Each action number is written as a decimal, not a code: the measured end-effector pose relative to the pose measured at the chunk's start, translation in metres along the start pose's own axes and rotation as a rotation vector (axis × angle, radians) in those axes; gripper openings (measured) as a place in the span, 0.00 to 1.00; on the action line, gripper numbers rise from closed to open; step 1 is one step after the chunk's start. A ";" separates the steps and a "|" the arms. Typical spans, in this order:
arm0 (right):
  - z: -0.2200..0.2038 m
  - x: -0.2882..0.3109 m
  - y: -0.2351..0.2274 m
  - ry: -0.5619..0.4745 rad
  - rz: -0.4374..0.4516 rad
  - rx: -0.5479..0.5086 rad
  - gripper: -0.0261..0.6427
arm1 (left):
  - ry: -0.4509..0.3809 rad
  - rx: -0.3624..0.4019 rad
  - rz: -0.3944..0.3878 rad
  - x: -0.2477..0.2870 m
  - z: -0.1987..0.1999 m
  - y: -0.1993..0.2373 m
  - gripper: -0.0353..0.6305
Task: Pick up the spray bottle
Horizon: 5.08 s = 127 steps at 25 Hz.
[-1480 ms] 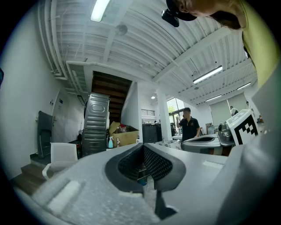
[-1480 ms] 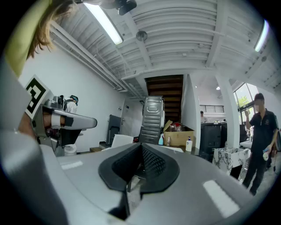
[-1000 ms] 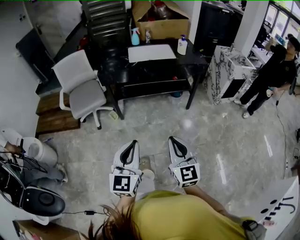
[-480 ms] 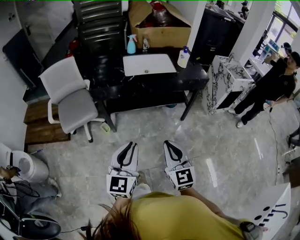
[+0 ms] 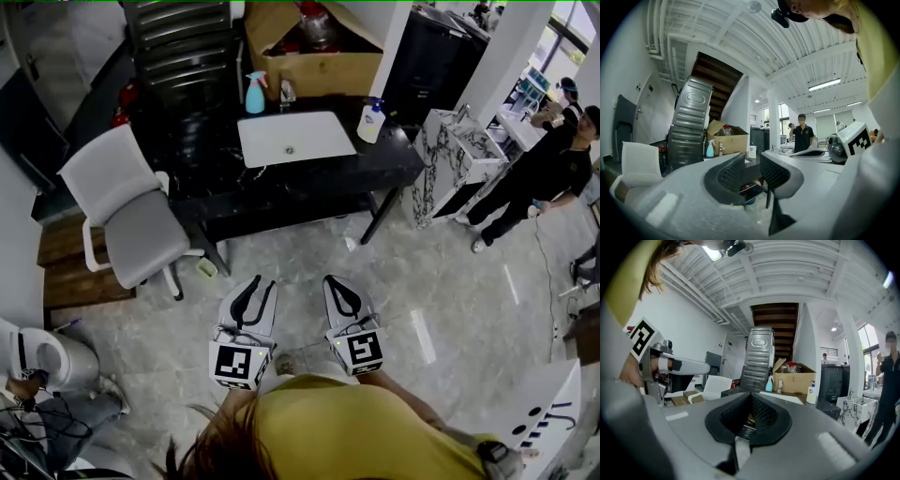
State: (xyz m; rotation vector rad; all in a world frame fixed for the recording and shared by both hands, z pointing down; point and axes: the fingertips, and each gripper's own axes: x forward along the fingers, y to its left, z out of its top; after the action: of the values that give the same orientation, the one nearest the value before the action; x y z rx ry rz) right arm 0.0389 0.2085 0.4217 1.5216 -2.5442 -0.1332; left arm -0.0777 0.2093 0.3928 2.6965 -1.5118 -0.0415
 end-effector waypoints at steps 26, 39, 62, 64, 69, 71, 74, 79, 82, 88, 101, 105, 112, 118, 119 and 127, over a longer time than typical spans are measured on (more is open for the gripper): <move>-0.003 0.222 -0.103 -0.051 0.066 -0.035 0.04 | -0.031 -0.025 0.038 0.185 -0.003 0.128 0.25; -0.002 0.409 -0.217 -0.052 0.172 -0.067 0.04 | -0.034 -0.025 0.125 0.380 0.015 0.226 0.28; -0.007 0.525 -0.263 -0.033 0.150 -0.069 0.04 | 0.027 0.007 0.124 0.509 -0.004 0.324 0.41; -0.007 0.535 -0.266 -0.033 0.139 -0.068 0.04 | 0.034 0.005 0.118 0.518 -0.008 0.333 0.42; -0.015 0.554 -0.269 -0.011 0.121 -0.064 0.04 | 0.057 -0.004 0.106 0.540 -0.022 0.351 0.46; -0.019 0.563 -0.270 -0.002 0.116 -0.064 0.04 | 0.061 -0.002 0.104 0.549 -0.028 0.360 0.47; -0.025 0.576 -0.270 0.006 0.115 -0.062 0.04 | 0.073 0.000 0.108 0.561 -0.038 0.374 0.49; -0.025 0.594 -0.268 0.019 0.114 -0.064 0.04 | 0.111 0.001 0.111 0.582 -0.058 0.395 0.52; -0.030 0.602 -0.267 0.032 0.117 -0.069 0.04 | 0.126 -0.003 0.120 0.594 -0.069 0.408 0.52; -0.045 0.616 -0.267 0.063 0.119 -0.061 0.04 | 0.187 0.006 0.131 0.619 -0.096 0.432 0.57; -0.076 0.641 -0.268 0.126 0.121 -0.056 0.04 | 0.292 0.021 0.116 0.670 -0.147 0.465 0.68; -0.087 0.648 -0.267 0.155 0.117 -0.036 0.04 | 0.321 0.019 0.114 0.683 -0.158 0.473 0.68; -0.097 0.653 -0.264 0.172 0.118 -0.019 0.04 | 0.359 0.027 0.100 0.701 -0.173 0.480 0.68; -0.098 0.651 -0.266 0.177 0.106 -0.016 0.04 | 0.378 0.027 0.092 0.709 -0.180 0.481 0.68; -0.099 0.650 -0.267 0.179 0.103 -0.015 0.04 | 0.378 0.030 0.094 0.709 -0.180 0.481 0.68; -0.098 0.642 -0.272 0.183 0.086 -0.020 0.04 | 0.361 0.029 0.103 0.704 -0.171 0.482 0.66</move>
State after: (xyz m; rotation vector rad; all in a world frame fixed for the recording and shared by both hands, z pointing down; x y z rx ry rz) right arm -0.0039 -0.4844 0.5389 1.3479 -2.4504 -0.0068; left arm -0.1129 -0.6373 0.5918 2.4656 -1.5378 0.4484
